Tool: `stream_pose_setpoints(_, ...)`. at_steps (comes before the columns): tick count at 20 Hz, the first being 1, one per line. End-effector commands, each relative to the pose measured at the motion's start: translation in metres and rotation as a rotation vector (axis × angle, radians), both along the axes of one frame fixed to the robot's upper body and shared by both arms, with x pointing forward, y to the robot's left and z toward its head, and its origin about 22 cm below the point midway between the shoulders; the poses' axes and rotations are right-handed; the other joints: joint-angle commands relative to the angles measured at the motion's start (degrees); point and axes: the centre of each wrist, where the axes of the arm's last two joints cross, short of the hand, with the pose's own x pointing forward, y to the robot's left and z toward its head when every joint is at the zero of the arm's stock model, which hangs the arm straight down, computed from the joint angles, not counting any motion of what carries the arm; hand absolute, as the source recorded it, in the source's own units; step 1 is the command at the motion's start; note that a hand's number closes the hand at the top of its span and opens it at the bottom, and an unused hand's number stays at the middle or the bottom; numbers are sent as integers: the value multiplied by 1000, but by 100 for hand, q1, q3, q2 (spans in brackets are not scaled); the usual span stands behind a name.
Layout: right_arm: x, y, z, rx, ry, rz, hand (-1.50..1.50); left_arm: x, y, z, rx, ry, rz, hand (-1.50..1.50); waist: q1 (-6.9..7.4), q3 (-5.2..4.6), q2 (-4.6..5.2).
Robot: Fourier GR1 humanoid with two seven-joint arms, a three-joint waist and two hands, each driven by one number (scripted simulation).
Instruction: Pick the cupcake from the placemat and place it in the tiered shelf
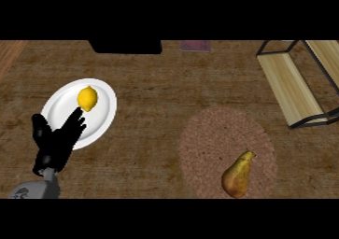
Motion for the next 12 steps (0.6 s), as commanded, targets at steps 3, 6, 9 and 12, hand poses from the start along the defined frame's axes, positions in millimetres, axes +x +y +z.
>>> stream_pose_setpoints(3,-1,0,13,39,-46,-55,150,5,-9,-6,-8,5,-25,0,-17,-12,8)
stream_pose_setpoints(6,1,-1,7,42,43,-52,150,-18,-8,-16,-8,26,0,0,-19,-12,-21)
stream_pose_setpoints(9,-3,4,18,58,-127,-97,150,-12,11,-4,1,7,3,0,-7,-12,-29)
stream_pose_setpoints(12,-6,5,13,59,-287,-115,-150,-2,-2,-7,-6,20,6,0,-60,-12,-8)
